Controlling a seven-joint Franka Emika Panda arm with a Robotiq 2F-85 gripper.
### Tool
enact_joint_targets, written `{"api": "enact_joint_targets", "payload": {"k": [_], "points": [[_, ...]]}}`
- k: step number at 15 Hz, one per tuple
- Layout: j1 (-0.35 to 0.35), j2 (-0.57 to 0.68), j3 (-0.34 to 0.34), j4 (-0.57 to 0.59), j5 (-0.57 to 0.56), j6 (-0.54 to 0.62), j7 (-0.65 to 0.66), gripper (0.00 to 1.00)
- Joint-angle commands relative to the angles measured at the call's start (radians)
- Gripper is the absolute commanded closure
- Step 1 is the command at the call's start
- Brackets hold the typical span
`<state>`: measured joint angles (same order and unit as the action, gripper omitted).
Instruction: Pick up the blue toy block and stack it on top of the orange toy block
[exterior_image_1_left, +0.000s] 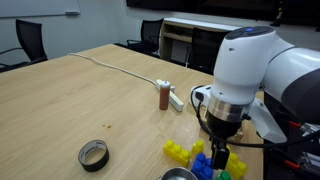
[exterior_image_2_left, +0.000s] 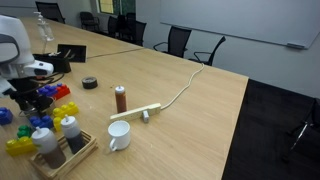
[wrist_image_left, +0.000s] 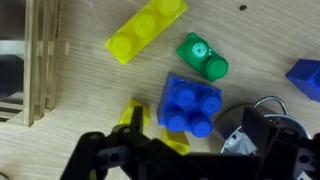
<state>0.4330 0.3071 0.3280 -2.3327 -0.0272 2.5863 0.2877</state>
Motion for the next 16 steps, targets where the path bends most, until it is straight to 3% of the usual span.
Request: {"api": "enact_joint_targets", "payload": {"k": [1,6,11,16], "points": [[0.068,0.028,-0.063,0.004,-0.078,0.076,0.155,0.00],[0.143,0.072,-0.108,0.004,-0.118,0.093,0.298,0.00],[0.175,0.132,-0.114,0.020,-0.101,0.118,0.286,0.00],[0.222,0.163,-0.165,0.049,-0.129,0.127,0.286,0.00]]}}
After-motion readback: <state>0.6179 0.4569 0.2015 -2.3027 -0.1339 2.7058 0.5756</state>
